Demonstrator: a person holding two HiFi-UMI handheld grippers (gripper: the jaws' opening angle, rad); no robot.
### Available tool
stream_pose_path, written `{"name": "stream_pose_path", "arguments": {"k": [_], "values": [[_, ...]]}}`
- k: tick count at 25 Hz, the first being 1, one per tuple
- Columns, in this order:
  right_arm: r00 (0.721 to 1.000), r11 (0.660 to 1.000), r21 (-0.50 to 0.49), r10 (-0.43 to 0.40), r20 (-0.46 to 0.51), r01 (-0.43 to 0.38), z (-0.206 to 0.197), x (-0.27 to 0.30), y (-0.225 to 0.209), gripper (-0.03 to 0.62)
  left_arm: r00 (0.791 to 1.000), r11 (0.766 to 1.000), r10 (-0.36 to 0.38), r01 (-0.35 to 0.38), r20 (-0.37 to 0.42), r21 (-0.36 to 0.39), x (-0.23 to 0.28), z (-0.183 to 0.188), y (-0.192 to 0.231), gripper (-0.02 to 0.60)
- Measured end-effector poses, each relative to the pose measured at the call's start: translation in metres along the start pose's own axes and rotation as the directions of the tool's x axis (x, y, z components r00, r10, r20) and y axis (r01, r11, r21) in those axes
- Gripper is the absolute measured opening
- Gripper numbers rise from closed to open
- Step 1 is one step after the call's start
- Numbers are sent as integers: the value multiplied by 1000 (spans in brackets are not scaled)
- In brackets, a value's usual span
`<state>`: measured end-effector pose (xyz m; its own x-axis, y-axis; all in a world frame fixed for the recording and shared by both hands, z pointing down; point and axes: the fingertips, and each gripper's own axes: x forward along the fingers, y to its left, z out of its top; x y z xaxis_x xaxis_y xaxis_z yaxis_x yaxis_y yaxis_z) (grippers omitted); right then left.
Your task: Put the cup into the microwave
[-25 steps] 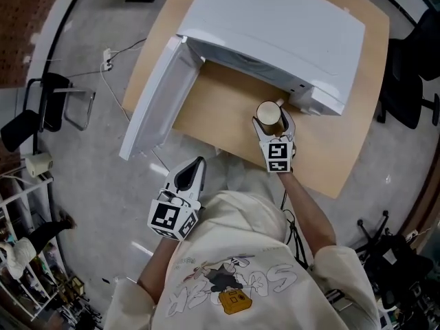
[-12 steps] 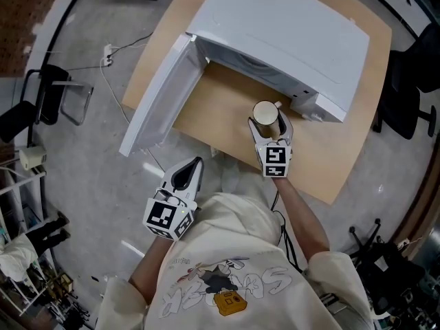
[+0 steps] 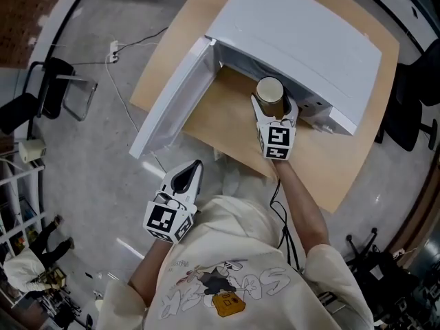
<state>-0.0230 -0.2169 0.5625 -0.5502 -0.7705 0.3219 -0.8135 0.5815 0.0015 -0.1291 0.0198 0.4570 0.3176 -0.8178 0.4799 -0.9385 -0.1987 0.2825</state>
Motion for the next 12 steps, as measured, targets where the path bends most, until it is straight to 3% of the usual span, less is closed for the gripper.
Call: {"name": "stream_pose_path", "arguments": {"k": [12], "values": [[997,998,-10,-70,25,70,21,107,-14,385,999,998,23,-22,-22,61,-7,5,25,5]]}}
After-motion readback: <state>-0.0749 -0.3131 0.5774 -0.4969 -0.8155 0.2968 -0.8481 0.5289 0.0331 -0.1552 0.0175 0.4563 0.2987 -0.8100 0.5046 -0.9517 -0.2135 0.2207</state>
